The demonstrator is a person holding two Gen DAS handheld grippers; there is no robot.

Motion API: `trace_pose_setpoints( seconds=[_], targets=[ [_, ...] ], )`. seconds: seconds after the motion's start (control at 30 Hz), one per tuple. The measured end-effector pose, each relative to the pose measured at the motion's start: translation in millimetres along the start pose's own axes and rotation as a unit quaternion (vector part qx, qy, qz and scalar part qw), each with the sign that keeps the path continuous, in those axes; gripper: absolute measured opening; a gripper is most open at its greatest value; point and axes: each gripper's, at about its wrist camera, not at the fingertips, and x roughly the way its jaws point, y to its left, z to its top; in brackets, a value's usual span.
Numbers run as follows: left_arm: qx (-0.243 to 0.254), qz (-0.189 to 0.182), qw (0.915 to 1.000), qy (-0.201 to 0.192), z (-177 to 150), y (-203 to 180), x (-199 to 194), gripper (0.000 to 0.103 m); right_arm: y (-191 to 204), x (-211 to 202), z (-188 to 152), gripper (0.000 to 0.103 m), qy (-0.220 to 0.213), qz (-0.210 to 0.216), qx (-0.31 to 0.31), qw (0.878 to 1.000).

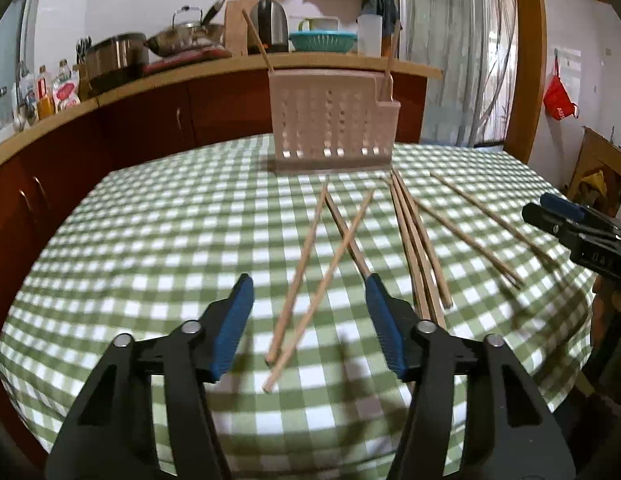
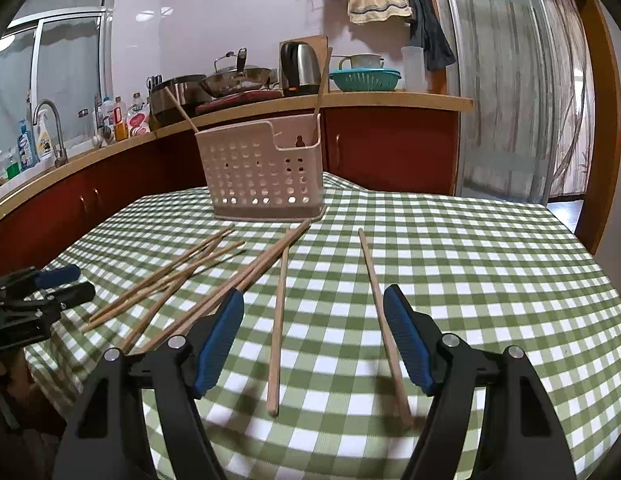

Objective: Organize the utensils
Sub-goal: 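Move both open tools back down to the chopsticks on the table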

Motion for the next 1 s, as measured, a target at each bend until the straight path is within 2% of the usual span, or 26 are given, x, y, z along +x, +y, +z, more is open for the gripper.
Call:
trace_pose_setpoints(
  seconds=[0.17,0.43,0.57,1.0],
  targets=[
    [0.010,-0.007,0.9996,0.027,-12.1,-6.7,8.6,0.040,-2.5,0.9,-5.3,0.070,0.004,0.005,0.008,1.000],
    [-0.018,0.011,0.9990,0.039,-19.4,6.3,0.8,0.040,-2.8,0.5,-5.1,0.070,0.001,0.009,0.013,1.000],
    [-0.038,0.008,0.9976,0.058,-26.4,12.4,-0.8,0.033,-2.7,1.6,-6.0,0.070,0.004,0.012,0.015,1.000],
    [-0.040,0.006,0.9961,0.078,-33.4,10.8,6.0,0.033,-3.6,0.8,-5.2,0.070,0.004,0.013,0.017,1.000]
  ],
)
